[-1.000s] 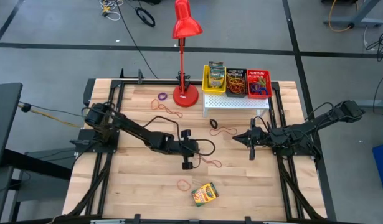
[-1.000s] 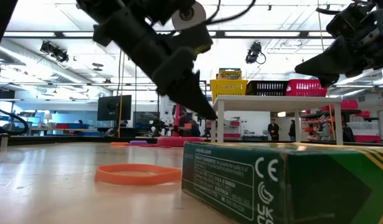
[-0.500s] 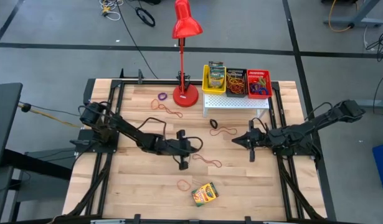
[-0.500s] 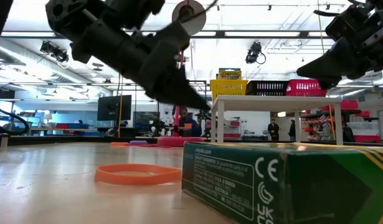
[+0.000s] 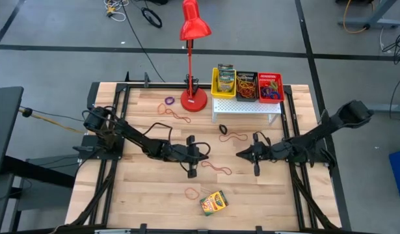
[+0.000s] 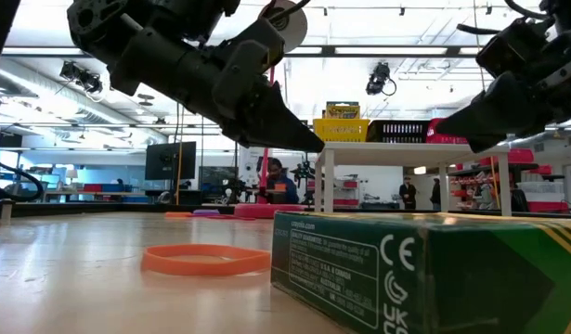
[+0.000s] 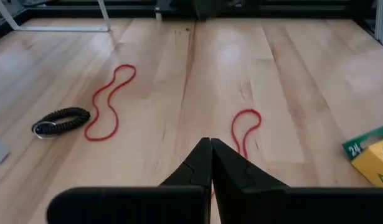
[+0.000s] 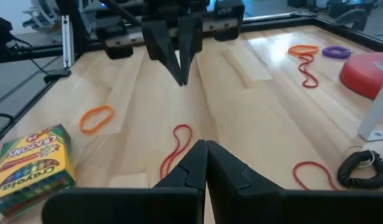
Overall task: Pick & Place Office Desk Supplies
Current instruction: Put the red rubber band into the black bin on the shelf
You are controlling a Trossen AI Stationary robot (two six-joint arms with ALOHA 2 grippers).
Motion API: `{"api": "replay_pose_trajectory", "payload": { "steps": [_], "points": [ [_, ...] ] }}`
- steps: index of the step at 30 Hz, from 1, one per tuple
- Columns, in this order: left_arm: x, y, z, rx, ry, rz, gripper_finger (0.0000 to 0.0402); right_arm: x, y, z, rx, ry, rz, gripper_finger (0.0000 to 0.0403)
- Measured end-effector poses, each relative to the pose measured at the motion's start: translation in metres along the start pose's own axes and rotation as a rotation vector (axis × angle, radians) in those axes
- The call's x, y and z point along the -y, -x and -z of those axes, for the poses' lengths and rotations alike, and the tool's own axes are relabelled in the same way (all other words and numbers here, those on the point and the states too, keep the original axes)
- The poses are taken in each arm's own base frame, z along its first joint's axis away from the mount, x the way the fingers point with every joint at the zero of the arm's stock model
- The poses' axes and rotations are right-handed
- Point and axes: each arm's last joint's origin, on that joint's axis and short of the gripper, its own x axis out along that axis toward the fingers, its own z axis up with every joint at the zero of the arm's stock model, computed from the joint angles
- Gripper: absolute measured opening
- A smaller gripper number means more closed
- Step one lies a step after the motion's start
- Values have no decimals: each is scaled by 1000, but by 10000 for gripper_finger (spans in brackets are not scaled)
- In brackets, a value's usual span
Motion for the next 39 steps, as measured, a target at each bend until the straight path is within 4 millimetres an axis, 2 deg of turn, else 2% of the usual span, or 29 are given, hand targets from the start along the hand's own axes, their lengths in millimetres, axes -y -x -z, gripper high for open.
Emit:
{"api": "replay_pose_trajectory", "payload": {
  "steps": [5,12,16,19,26,33,39],
  "points": [
    [0,0,-1,9,2,0,5,-7,-18,4,-57,-32,20,59],
    [1,0,0,3,24,3,6,-23,-51,7,-144,47,20,136],
    [2,1,7,-64,69,6,27,-28,-61,7,-218,66,-17,163],
    [4,2,11,-101,78,1,52,-34,-66,6,-288,61,-41,168],
    [4,2,12,-110,87,-8,97,-42,-72,-1,-439,41,22,163],
    [9,6,17,-111,27,16,95,-47,-79,-12,-414,28,26,163],
    [9,16,27,-2,67,46,72,-54,-98,-3,-461,41,30,163]
  ]
}}
